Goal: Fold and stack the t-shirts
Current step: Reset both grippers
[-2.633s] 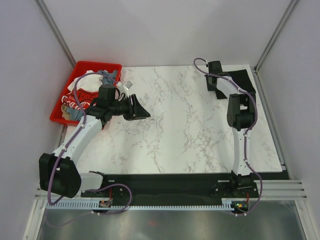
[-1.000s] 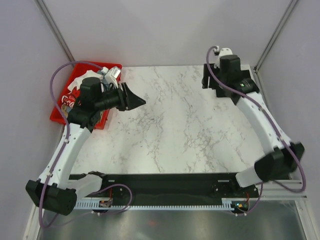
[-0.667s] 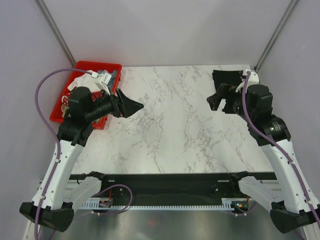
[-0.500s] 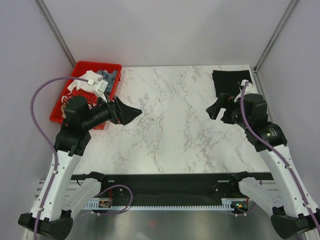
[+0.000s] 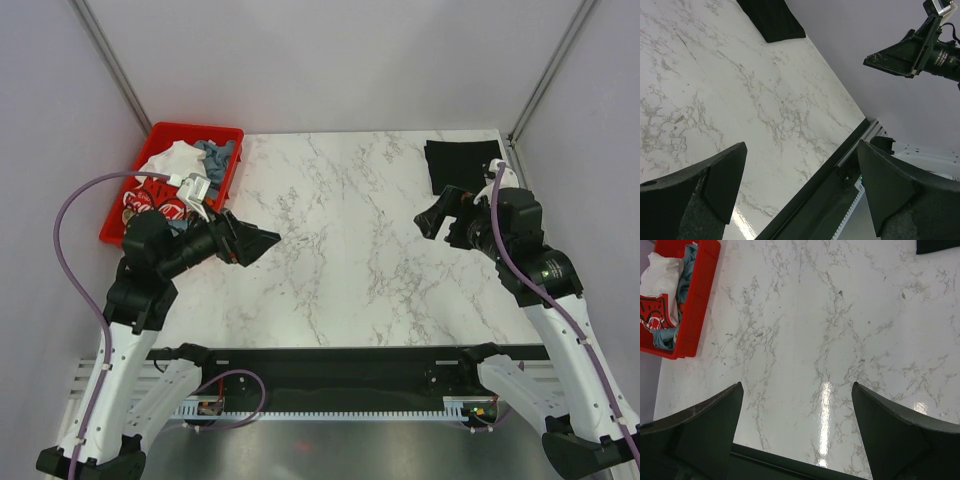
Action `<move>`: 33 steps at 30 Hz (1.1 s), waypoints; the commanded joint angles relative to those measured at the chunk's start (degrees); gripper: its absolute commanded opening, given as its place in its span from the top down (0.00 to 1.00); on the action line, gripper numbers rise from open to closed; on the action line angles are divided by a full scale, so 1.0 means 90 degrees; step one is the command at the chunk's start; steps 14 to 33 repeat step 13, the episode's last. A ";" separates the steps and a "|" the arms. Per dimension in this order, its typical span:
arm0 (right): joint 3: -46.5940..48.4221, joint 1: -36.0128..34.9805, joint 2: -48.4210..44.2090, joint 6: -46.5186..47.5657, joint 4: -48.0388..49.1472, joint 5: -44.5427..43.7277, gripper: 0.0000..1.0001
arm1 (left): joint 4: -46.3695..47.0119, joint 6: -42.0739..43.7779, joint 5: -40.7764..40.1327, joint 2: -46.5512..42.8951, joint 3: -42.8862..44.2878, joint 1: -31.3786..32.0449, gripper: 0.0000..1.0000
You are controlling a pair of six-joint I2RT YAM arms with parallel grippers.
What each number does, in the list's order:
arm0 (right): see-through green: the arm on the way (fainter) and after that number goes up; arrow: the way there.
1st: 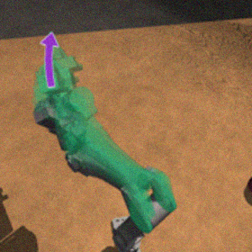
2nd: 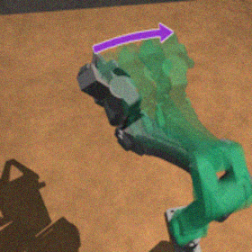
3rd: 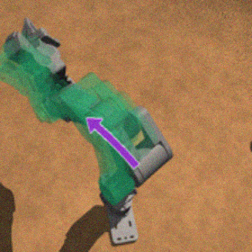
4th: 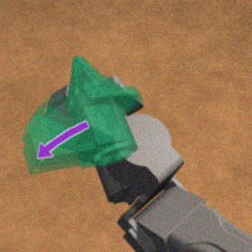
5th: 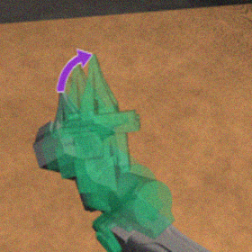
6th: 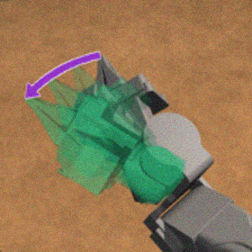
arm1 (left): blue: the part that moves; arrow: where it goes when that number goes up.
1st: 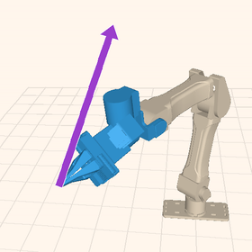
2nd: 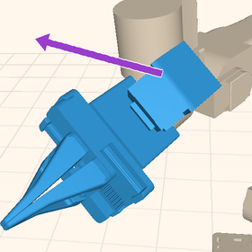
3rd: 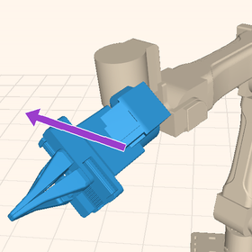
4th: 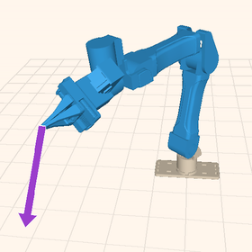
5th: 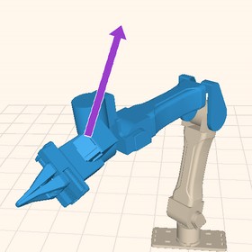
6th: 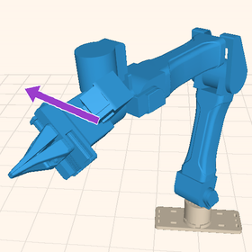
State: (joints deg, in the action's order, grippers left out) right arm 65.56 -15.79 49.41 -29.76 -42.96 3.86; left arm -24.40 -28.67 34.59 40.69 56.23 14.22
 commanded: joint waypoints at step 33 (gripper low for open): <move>0.0235 0.0006 -0.0255 -0.0102 -0.0002 -0.0379 0.02 | 0.0075 0.0050 0.0209 -0.0068 0.0051 -0.0017 0.00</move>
